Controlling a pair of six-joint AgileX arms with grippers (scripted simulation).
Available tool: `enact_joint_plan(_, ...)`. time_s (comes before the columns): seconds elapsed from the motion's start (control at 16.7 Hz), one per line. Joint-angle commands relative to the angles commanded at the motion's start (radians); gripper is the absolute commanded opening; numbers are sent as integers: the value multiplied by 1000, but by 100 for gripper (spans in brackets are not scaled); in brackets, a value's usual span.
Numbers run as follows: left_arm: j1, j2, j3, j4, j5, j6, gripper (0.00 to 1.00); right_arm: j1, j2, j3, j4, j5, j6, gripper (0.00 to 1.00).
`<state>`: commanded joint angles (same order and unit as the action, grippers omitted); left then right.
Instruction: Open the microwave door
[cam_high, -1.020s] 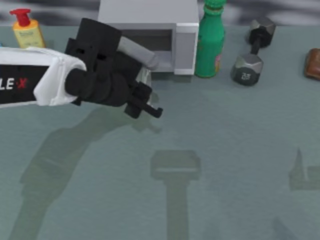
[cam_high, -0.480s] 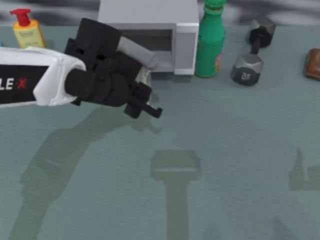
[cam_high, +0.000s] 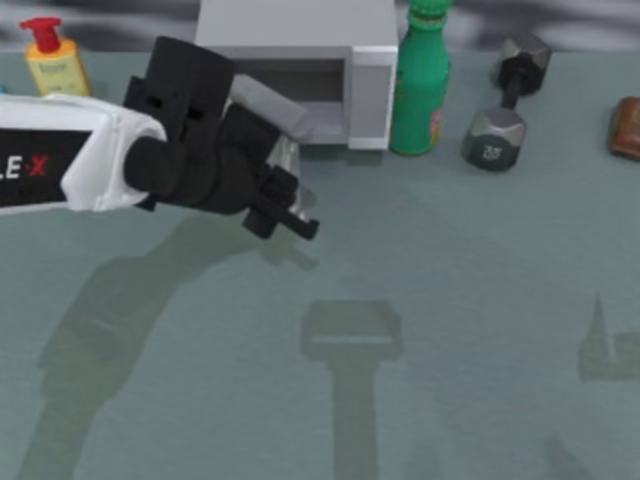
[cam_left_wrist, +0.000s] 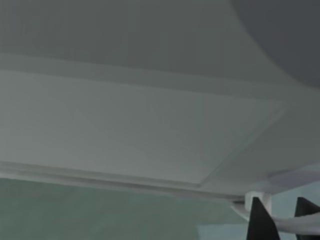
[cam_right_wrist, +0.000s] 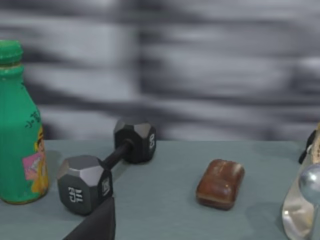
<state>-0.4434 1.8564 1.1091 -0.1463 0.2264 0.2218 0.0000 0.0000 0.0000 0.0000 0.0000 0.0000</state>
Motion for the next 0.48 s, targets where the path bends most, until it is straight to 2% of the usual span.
enact_joint_plan(0.3, 31, -15, -13, -10, 42, 62, 0, 0, 0, 0, 0, 0, 0, 100)
enact_joint_plan(0.48, 33, -16, -14, -12, 46, 67, 0, 0, 0, 0, 0, 0, 0, 100)
